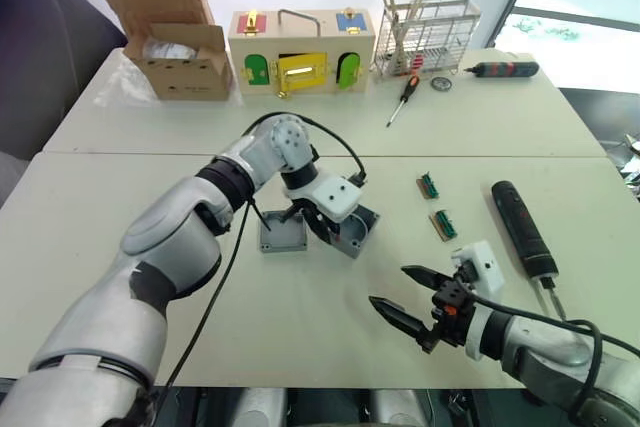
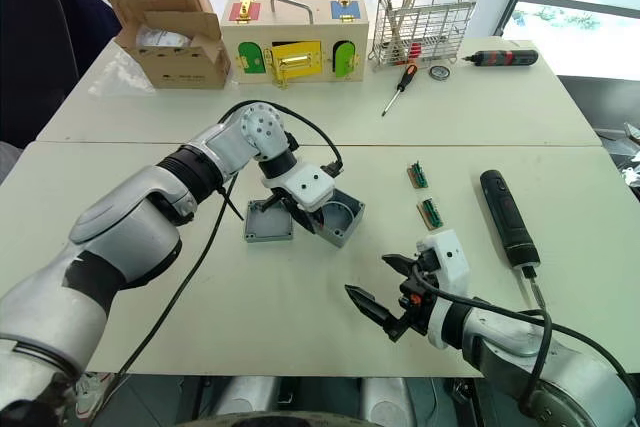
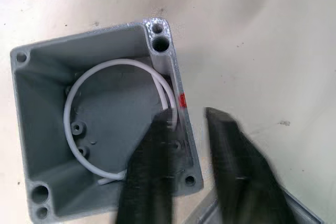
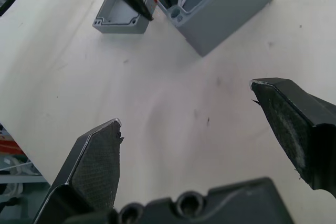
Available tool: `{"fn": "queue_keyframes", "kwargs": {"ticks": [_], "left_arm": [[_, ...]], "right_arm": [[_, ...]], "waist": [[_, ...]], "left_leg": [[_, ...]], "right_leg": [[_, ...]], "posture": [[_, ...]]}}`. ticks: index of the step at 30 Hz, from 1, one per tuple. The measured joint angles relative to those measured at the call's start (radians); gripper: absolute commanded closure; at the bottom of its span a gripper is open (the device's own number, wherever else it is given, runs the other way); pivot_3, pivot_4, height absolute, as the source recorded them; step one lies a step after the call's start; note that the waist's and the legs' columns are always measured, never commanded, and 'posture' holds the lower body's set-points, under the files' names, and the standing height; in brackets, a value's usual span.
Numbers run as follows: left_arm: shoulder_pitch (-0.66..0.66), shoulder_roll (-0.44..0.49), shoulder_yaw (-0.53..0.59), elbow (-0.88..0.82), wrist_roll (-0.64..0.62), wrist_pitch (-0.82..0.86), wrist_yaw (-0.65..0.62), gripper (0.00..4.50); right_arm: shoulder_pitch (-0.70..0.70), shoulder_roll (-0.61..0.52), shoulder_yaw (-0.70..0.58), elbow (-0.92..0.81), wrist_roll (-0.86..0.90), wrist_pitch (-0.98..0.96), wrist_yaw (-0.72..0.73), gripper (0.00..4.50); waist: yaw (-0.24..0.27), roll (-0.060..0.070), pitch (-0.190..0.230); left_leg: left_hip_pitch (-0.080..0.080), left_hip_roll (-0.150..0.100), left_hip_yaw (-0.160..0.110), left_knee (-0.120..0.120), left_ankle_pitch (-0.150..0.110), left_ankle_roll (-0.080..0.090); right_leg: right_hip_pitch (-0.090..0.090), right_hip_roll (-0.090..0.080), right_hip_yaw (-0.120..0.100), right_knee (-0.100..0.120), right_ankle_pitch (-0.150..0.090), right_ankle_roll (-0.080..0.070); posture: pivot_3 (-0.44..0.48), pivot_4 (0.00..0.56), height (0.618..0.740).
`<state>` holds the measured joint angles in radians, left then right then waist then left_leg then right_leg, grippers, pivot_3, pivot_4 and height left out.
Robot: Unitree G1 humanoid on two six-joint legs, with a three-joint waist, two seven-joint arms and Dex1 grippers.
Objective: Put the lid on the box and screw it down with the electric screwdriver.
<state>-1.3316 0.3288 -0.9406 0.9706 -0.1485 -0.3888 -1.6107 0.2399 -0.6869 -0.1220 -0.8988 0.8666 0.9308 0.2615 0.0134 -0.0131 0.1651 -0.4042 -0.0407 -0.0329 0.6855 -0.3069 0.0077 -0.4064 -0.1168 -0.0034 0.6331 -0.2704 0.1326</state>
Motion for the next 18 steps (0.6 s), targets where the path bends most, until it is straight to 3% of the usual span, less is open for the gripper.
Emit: {"fn": "queue_keyframes", "kwargs": {"ticks": [3,7,10,13,16,18], "left_arm": [[-0.010,-0.002,0.001,0.010,-0.004,-0.012,0.000,0.68],[-0.024,0.012,0.100,0.024,0.009,0.020,0.002,0.68],[-0.078,0.113,0.226,0.007,0.022,0.164,0.052,0.68],[-0.088,0.252,0.338,-0.054,0.075,0.457,0.181,0.68],[-0.013,0.303,0.381,-0.181,0.128,0.785,0.294,0.68],[0.069,0.347,0.383,-0.343,0.131,1.121,0.314,0.68]], "right_arm": [[-0.004,-0.007,-0.002,0.000,0.003,0.003,0.003,0.00],[-0.032,-0.054,-0.030,0.000,0.035,0.024,0.022,0.00],[-0.073,-0.105,-0.091,0.001,0.103,0.034,0.041,0.00],[-0.164,-0.160,-0.159,0.009,0.191,0.037,0.061,0.00],[-0.303,-0.197,-0.181,0.050,0.273,0.035,0.059,0.00],[-0.397,-0.225,-0.149,0.071,0.296,0.044,0.071,0.00]], "waist": [[-0.001,0.000,0.000],[-0.003,-0.001,0.000],[-0.014,-0.001,0.001],[-0.030,0.000,0.000],[-0.024,0.000,0.000],[-0.025,-0.002,0.002]], "left_leg": [[0.000,0.000,0.000,0.000,0.000,0.000],[-0.001,0.000,0.000,0.000,0.000,0.000],[-0.001,0.000,0.000,0.000,0.000,0.001],[0.001,0.001,0.000,-0.001,-0.002,0.003],[0.001,0.001,-0.001,-0.001,-0.002,0.003],[-0.001,0.001,-0.003,0.000,-0.001,0.002]], "right_leg": [[0.000,0.000,0.000,0.000,0.000,0.000],[-0.001,0.000,0.000,0.000,0.000,0.000],[-0.003,0.001,0.000,0.002,0.000,0.000],[-0.003,0.003,0.000,0.004,-0.001,0.002],[-0.003,0.001,0.000,0.012,-0.003,0.005],[-0.005,0.001,0.000,0.014,-0.003,0.005]], "posture": [[0.000,0.150,0.730],[0.000,0.150,0.730],[0.000,0.150,0.730],[0.000,0.150,0.730],[0.000,0.150,0.730],[0.000,0.150,0.730]]}}
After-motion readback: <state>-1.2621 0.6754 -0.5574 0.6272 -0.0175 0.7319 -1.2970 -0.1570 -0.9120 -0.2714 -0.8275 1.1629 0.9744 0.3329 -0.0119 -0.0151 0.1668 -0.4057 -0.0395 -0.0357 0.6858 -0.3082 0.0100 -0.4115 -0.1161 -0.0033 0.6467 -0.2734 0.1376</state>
